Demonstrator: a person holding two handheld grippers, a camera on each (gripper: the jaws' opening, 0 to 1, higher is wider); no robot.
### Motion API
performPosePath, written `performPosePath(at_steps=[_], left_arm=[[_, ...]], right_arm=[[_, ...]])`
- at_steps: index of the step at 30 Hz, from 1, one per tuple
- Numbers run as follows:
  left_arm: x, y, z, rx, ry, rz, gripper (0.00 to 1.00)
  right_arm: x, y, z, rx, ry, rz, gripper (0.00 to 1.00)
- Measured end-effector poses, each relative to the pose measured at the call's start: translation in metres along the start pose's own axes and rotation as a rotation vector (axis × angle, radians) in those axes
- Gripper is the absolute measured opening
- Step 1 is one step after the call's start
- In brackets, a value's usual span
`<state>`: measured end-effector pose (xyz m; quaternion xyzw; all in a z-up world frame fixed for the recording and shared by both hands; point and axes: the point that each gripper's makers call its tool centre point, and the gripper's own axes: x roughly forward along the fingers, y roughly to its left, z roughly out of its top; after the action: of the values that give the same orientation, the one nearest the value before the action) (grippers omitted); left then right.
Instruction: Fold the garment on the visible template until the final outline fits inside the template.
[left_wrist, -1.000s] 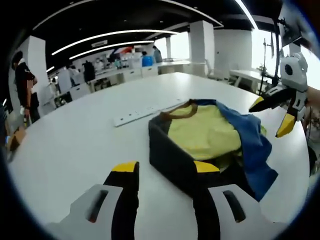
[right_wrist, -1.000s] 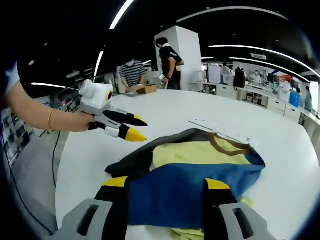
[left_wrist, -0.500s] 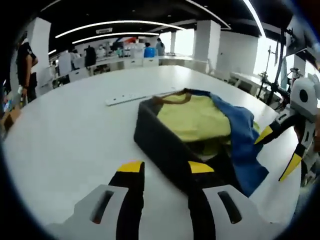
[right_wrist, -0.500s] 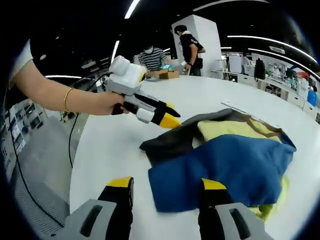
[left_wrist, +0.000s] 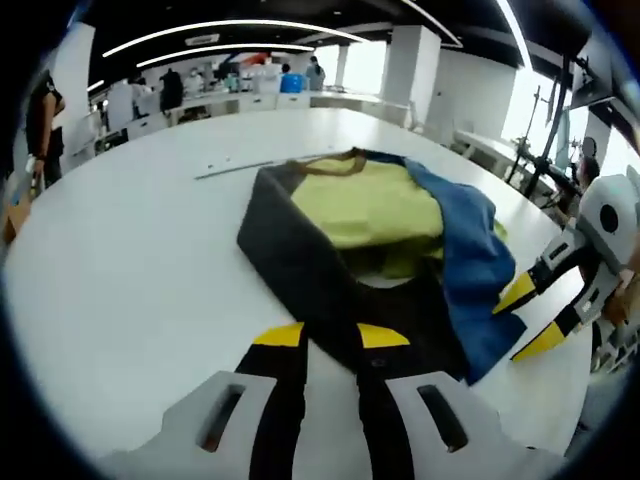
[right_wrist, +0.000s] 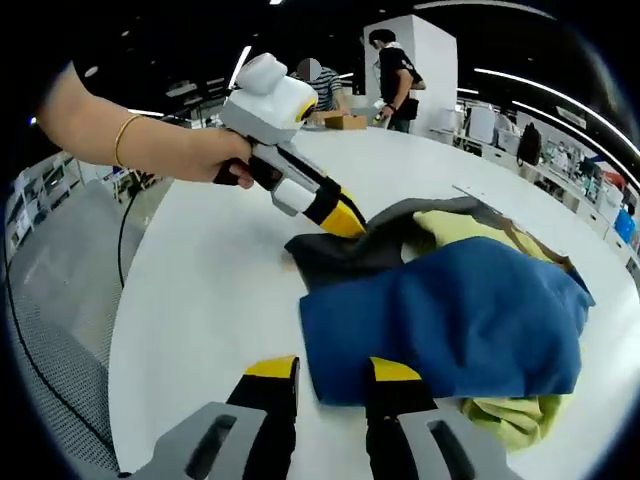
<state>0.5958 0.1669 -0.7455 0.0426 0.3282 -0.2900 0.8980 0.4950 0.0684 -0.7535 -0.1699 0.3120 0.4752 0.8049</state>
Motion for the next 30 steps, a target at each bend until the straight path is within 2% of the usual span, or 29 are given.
performPosePath(at_steps=[2,4,6,11,13,14,17,19,20,21,27,28,29,30], left_arm=[[0.000,0.000,0.000,0.006,0.000,0.004,0.14],[0.001,0.001,0.000,0.016,-0.005,0.015,0.12],[0.002,0.007,-0.001,0.073,-0.004,0.044,0.09],[0.006,0.005,0.001,0.077,-0.001,0.061,0.07],[0.006,0.006,0.002,0.087,0.006,0.088,0.07],[0.005,0.009,0.002,0.094,0.017,0.122,0.08],[0.004,0.012,0.003,0.163,0.048,0.166,0.10],[0.007,0.005,0.002,0.165,0.064,0.147,0.01],[0.008,0.004,0.002,0.150,0.064,0.157,0.00],[0.008,0.007,0.003,0.147,0.062,0.182,0.00],[0.009,0.009,0.003,0.171,0.070,0.193,0.00],[0.008,0.009,0.003,0.169,0.055,0.193,0.00],[0.010,0.008,0.007,0.191,-0.002,0.168,0.00],[0.009,0.009,0.005,0.161,-0.005,0.163,0.00]], right_arm=[[0.000,-0.001,0.001,0.003,-0.001,-0.008,0.18],[0.001,-0.004,-0.001,-0.061,0.017,-0.035,0.17],[0.002,0.001,0.000,-0.059,0.014,-0.026,0.14],[0.002,0.001,0.000,-0.052,0.009,-0.035,0.10],[0.002,-0.002,0.001,-0.052,0.007,-0.051,0.06],[0.002,-0.004,0.001,-0.052,0.008,-0.067,0.04],[0.003,-0.005,0.001,-0.043,0.010,-0.074,0.02],[0.003,-0.006,0.001,-0.047,0.011,-0.082,0.00],[0.003,-0.006,0.001,-0.048,0.011,-0.085,0.00],[0.003,-0.006,0.001,-0.048,0.011,-0.087,0.00],[0.001,-0.009,0.003,-0.038,0.004,-0.094,0.00],[-0.001,-0.010,0.004,-0.042,-0.002,-0.102,0.00],[-0.003,-0.011,0.007,-0.041,-0.013,-0.102,0.00],[-0.006,-0.011,0.010,-0.038,-0.022,-0.099,0.00]])
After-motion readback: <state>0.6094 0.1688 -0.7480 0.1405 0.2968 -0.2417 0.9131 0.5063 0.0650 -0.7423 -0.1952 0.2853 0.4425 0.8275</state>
